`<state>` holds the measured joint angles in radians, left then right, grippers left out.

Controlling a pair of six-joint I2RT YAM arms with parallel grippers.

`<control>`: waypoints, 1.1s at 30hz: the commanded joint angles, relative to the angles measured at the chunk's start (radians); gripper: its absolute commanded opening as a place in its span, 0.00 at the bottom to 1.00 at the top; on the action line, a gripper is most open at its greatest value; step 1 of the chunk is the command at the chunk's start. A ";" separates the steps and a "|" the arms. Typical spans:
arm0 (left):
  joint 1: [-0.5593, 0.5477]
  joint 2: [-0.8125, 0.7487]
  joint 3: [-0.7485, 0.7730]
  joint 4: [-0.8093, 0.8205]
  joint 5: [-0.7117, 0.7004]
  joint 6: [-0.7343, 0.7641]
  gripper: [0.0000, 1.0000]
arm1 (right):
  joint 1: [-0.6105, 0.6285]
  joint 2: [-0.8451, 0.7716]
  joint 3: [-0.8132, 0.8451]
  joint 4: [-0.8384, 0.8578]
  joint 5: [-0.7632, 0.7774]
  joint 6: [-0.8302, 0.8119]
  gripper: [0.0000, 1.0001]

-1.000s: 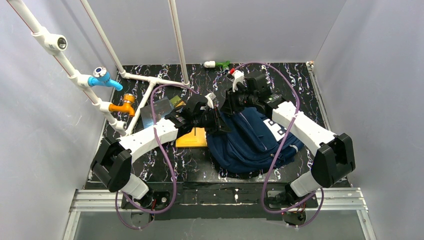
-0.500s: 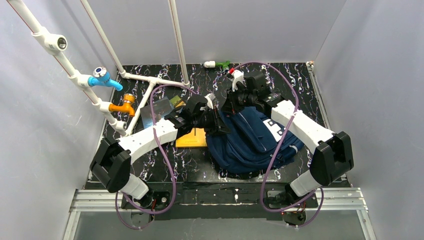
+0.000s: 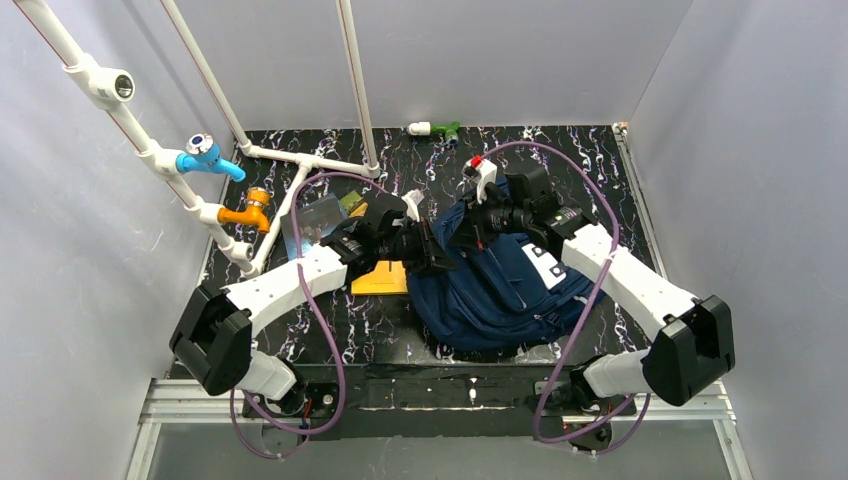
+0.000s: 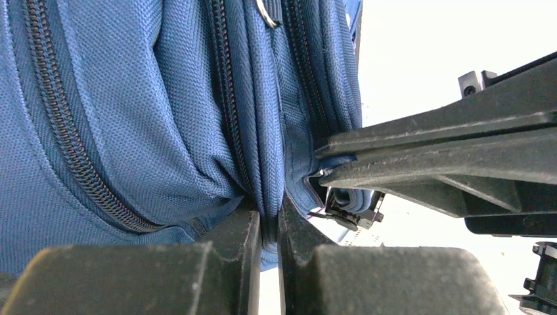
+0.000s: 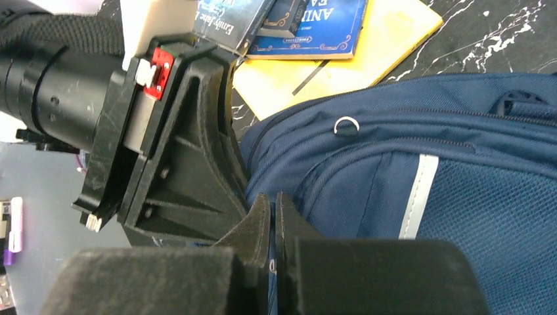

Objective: Pack the student bag
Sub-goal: Zip the student bag at the center of the board.

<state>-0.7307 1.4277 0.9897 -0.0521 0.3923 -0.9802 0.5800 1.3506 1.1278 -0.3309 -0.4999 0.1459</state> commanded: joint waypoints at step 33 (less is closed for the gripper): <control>0.154 0.043 0.321 -0.229 -0.264 0.098 0.00 | 0.183 -0.217 -0.106 -0.533 0.313 0.041 0.01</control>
<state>-0.6403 1.4929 1.2213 -0.3511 0.2691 -0.9325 0.7391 1.1332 1.0016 -0.5892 -0.2592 0.1791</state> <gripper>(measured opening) 0.065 0.044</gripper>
